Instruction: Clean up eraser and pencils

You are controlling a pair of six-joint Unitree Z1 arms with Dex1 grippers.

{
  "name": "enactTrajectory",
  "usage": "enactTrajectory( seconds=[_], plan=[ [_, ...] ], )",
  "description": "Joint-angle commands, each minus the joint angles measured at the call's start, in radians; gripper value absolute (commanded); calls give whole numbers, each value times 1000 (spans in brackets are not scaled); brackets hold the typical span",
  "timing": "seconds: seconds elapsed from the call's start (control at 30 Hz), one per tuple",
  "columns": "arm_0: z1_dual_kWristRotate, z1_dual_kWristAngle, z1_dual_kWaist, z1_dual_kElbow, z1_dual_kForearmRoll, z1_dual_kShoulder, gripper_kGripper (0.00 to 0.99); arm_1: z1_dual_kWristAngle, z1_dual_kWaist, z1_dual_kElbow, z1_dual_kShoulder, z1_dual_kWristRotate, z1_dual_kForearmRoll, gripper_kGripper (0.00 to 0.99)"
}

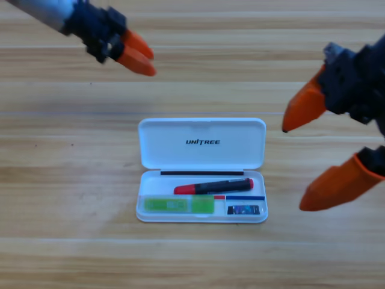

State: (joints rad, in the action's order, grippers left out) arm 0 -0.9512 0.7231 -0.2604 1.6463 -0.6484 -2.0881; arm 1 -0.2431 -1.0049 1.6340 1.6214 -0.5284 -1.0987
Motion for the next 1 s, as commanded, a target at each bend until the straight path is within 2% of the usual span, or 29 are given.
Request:
enactTrajectory(
  seconds=[0.03, 0.1, 0.13, 0.5, 1.0],
  plan=[
    [-37, 13, -68, 20, 16, -122, 276, -21, -27, -37, -25, 4, 14, 919],
    [-67, 12, -79, 29, 16, -138, 61, -24, -27, -39, -29, 4, 14, 919],
    [-72, 13, -82, 29, 18, -141, 0, -27, -27, -40, -32, 4, 14, 919],
    [-38, 15, -112, 18, 27, -187, 0, -50, -27, -54, -60, 2, 17, 919],
    [-41, 42, -112, -14, 10, -225, 0, -50, -27, -45, -51, 8, 33, 919]
  ],
)
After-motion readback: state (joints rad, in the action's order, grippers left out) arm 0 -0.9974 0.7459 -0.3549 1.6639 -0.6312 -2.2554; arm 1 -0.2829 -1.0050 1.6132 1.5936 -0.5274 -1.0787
